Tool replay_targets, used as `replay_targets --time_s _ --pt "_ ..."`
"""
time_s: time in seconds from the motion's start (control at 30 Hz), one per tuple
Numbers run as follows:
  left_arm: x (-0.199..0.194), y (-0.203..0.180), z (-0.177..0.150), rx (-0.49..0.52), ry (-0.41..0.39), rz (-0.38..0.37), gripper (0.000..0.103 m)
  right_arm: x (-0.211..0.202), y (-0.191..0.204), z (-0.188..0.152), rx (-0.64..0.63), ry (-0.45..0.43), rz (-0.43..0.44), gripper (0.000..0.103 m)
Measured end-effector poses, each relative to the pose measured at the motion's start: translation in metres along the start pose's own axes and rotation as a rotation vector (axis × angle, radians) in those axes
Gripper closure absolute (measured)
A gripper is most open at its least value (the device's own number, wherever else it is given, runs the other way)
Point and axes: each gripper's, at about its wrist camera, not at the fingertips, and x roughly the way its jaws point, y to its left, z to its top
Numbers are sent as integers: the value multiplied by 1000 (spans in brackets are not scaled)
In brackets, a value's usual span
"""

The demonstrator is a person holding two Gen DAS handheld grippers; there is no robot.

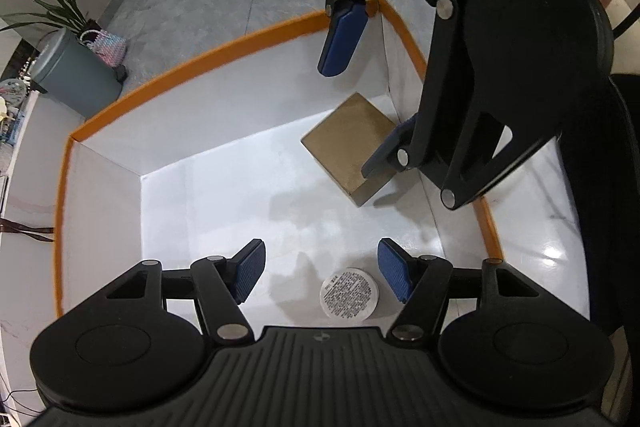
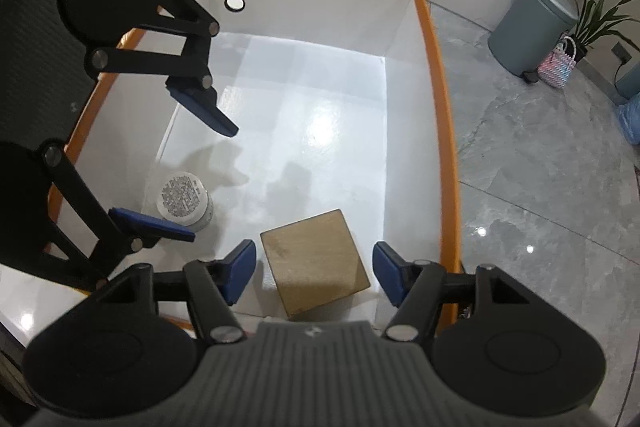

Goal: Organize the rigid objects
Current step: 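Withdraw both tools from the box back over the table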

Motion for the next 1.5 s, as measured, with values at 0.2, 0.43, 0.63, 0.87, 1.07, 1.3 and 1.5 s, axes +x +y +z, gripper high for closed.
replay_targets --time_s 0.2,0.43,0.63,0.87,1.07,1.3,1.5 --pt "-26 -2 -1 -10 -35 35 27 -26 4 6 -10 -22 -40 38" --pt "-53 1 -9 -39 -75 62 27 -55 14 16 -37 -50 -77 37" --pt "-80 0 -30 -65 -94 100 27 -73 33 21 -86 -56 -101 34" --pt "-108 2 -55 -104 -105 138 26 -90 63 29 -132 -81 -112 34" --pt "-127 1 -70 -149 -135 155 24 -101 93 33 -185 -87 -127 33" --pt "-134 -3 -93 -150 -104 183 23 -105 120 30 -212 -85 -121 31" --pt "-139 4 -113 -234 -151 199 23 -96 139 26 -206 -84 -92 31"
